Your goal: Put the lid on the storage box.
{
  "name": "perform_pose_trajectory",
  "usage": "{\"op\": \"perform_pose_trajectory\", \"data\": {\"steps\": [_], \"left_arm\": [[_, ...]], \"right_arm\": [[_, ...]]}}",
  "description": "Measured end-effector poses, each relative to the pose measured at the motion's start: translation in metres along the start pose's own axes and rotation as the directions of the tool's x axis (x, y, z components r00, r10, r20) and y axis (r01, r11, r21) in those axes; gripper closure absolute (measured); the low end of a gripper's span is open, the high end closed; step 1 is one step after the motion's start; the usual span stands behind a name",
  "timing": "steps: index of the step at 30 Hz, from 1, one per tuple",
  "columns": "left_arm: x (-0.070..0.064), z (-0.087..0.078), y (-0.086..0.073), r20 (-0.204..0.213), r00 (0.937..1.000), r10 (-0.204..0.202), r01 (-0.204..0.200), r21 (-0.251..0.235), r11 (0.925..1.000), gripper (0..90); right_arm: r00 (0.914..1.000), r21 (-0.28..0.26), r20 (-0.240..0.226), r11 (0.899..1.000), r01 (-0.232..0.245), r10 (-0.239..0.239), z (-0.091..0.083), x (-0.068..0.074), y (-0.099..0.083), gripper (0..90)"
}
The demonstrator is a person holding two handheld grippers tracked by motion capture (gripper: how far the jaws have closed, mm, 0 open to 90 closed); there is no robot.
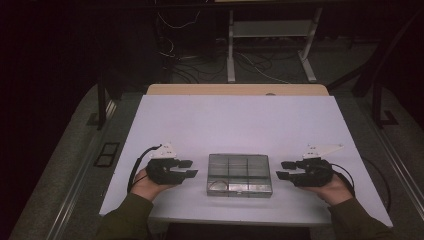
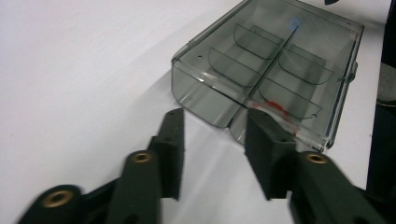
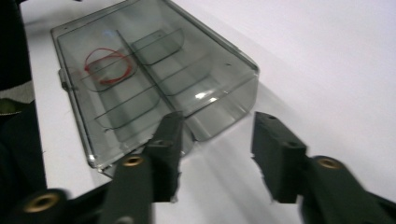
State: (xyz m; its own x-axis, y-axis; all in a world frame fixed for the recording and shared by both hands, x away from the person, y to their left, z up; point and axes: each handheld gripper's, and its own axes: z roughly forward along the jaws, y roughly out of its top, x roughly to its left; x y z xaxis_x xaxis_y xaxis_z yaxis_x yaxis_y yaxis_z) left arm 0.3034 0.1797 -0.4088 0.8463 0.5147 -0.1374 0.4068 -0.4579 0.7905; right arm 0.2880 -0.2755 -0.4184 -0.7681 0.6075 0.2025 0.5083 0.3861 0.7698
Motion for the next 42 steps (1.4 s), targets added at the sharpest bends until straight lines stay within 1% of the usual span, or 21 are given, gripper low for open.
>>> {"op": "perform_pose_trajectory", "data": {"steps": [1, 2, 3, 6, 8, 11, 14, 18, 19, 20, 22, 24, 25, 26, 29, 30, 33, 34, 36, 38, 42], "left_arm": [[0.001, -0.001, -0.001, -0.003, 1.0000, -0.005, 0.005, -0.001, 1.0000, 50.2], [0.003, -0.003, -0.002, -0.009, 0.9999, -0.010, 0.010, -0.008, 0.9999, 47.7], [0.005, -0.005, -0.004, -0.014, 0.9998, -0.012, 0.012, -0.014, 0.9998, 45.6], [0.008, -0.010, -0.007, -0.026, 0.9994, -0.024, 0.023, -0.032, 0.9992, 40.5], [0.010, -0.012, -0.009, -0.030, 0.9992, -0.026, 0.025, -0.044, 0.9987, 38.2], [0.011, -0.015, -0.012, -0.033, 0.9991, -0.026, 0.024, -0.058, 0.9980, 34.3], [0.011, -0.015, -0.014, -0.036, 0.9990, -0.024, 0.022, -0.060, 0.9980, 28.7], [0.012, -0.015, -0.016, -0.050, 0.9981, -0.036, 0.033, -0.059, 0.9977, 19.5], [0.013, -0.015, -0.017, -0.056, 0.9977, -0.037, 0.034, -0.054, 0.9980, 16.4], [0.013, -0.014, -0.018, -0.060, 0.9970, -0.049, 0.046, -0.053, 0.9975, 14.8], [0.014, -0.014, -0.019, -0.075, 0.9956, -0.056, 0.052, -0.055, 0.9971, 12.5], [0.015, -0.014, -0.019, -0.086, 0.9948, -0.054, 0.050, -0.047, 0.9976, 9.3], [0.014, -0.014, -0.019, -0.087, 0.9948, -0.053, 0.049, -0.048, 0.9977, 8.8], [0.014, -0.014, -0.019, -0.091, 0.9947, -0.049, 0.045, -0.049, 0.9978, 8.1], [0.013, -0.012, -0.019, -0.101, 0.9940, -0.041, 0.037, -0.037, 0.9986, 1.3], [0.013, -0.012, -0.019, -0.105, 0.9935, -0.044, 0.040, -0.038, 0.9985, 0.0], [0.013, -0.011, -0.020, -0.116, 0.9920, -0.051, 0.046, -0.041, 0.9981, 0.0], [0.014, -0.011, -0.020, -0.114, 0.9925, -0.044, 0.040, -0.034, 0.9986, 0.0], [0.014, -0.010, -0.021, -0.110, 0.9929, -0.044, 0.042, -0.025, 0.9988, 0.0], [0.013, -0.009, -0.020, -0.115, 0.9923, -0.046, 0.043, -0.028, 0.9987, 0.0], [0.014, -0.010, -0.020, -0.109, 0.9932, -0.041, 0.039, -0.024, 0.9990, 0.0]], "right_arm": [[0.9999, -0.008, 0.013, 1.000, -0.010, 0.010, -0.001, -0.002, -0.002, 44.6], [0.9998, -0.009, 0.015, 1.000, -0.013, 0.013, -0.002, -0.003, -0.003, 42.5], [0.9997, -0.017, 0.017, 1.000, -0.015, 0.016, -0.004, -0.003, -0.004, 38.9], [0.9988, -0.044, 0.046, 0.999, -0.013, 0.015, -0.008, -0.005, -0.008, 33.6], [0.9974, -0.060, 0.067, 0.998, -0.022, 0.026, -0.010, -0.006, -0.010, 30.5], [0.9959, -0.074, 0.087, 0.997, -0.018, 0.024, -0.012, -0.007, -0.013, 26.4], [0.9934, -0.087, 0.111, 0.996, -0.021, 0.030, -0.015, -0.008, -0.015, 19.6], [0.9880, -0.086, 0.151, 0.996, -0.020, 0.033, -0.018, -0.010, -0.019, 17.6], [0.9874, -0.085, 0.155, 0.996, -0.018, 0.031, -0.019, -0.010, -0.020, 12.4], [0.9857, -0.084, 0.165, 0.996, -0.022, 0.035, -0.019, -0.010, -0.021, 11.0], [0.9848, -0.091, 0.169, 0.996, -0.022, 0.037, -0.021, -0.011, -0.023, 10.9], [0.9824, -0.091, 0.182, 0.996, -0.023, 0.040, -0.021, -0.011, -0.023, 10.9], [0.9799, -0.089, 0.195, 0.996, -0.023, 0.040, -0.021, -0.011, -0.023, 9.0], [0.9787, -0.088, 0.201, 0.996, -0.024, 0.042, -0.020, -0.011, -0.022, 1.7], [0.9754, -0.074, 0.214, 0.997, -0.038, 0.053, -0.017, -0.012, -0.023, 0.7], [0.9745, -0.071, 0.218, 0.997, -0.040, 0.054, -0.017, -0.012, -0.023, 0.7], [0.9704, -0.076, 0.235, 0.996, -0.040, 0.057, -0.016, -0.013, -0.023, 0.7], [0.9701, -0.077, 0.236, 0.996, -0.041, 0.058, -0.015, -0.013, -0.024, 0.7], [0.9718, -0.071, 0.229, 0.997, -0.040, 0.056, -0.015, -0.014, -0.024, 0.7], [0.9732, -0.066, 0.224, 0.997, -0.038, 0.052, -0.014, -0.015, -0.026, 0.7], [0.9756, -0.065, 0.213, 0.997, -0.042, 0.055, -0.012, -0.014, -0.026, 0.8]]}}
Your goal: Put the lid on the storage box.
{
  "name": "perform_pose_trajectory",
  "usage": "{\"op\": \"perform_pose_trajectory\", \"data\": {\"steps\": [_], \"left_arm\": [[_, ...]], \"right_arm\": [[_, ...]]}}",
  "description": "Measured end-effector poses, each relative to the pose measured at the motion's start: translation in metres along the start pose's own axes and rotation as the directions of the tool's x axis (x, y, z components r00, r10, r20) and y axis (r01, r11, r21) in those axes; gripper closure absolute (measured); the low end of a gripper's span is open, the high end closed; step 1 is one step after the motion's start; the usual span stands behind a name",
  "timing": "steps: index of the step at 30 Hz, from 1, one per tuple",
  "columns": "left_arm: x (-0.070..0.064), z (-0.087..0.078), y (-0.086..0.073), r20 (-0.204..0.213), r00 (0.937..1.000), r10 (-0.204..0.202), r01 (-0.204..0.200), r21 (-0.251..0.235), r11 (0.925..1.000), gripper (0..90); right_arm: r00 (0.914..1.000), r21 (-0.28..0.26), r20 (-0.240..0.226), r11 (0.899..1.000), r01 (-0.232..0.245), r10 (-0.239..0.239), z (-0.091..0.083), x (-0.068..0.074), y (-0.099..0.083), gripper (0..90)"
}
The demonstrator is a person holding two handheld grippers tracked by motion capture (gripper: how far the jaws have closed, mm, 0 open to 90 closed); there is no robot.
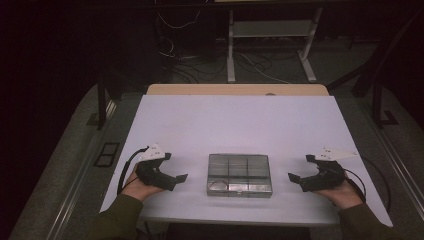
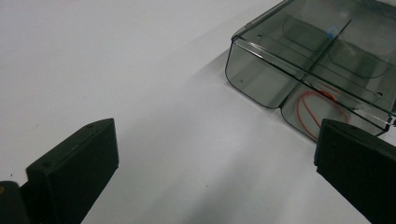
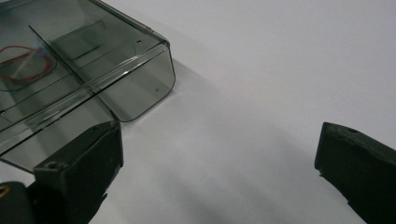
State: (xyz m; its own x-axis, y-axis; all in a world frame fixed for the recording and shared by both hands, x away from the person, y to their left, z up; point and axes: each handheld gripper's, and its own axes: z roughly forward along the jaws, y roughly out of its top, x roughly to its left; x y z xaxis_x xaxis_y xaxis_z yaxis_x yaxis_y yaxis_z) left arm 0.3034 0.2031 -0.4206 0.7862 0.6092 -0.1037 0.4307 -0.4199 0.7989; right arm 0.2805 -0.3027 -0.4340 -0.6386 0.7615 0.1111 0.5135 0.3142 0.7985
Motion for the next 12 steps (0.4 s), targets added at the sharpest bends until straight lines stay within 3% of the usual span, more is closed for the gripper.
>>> {"op": "perform_pose_trajectory", "data": {"steps": [12], "left_arm": [[-0.0003, 0.0008, 0.0012, 0.005, 1.0000, 0.006, -0.006, -0.005, 1.0000, 0.0]], "right_arm": [[0.9999, -0.012, -0.012, 1.000, 0.003, -0.003, -0.0020, 0.0002, -0.0002, 0.8]]}}
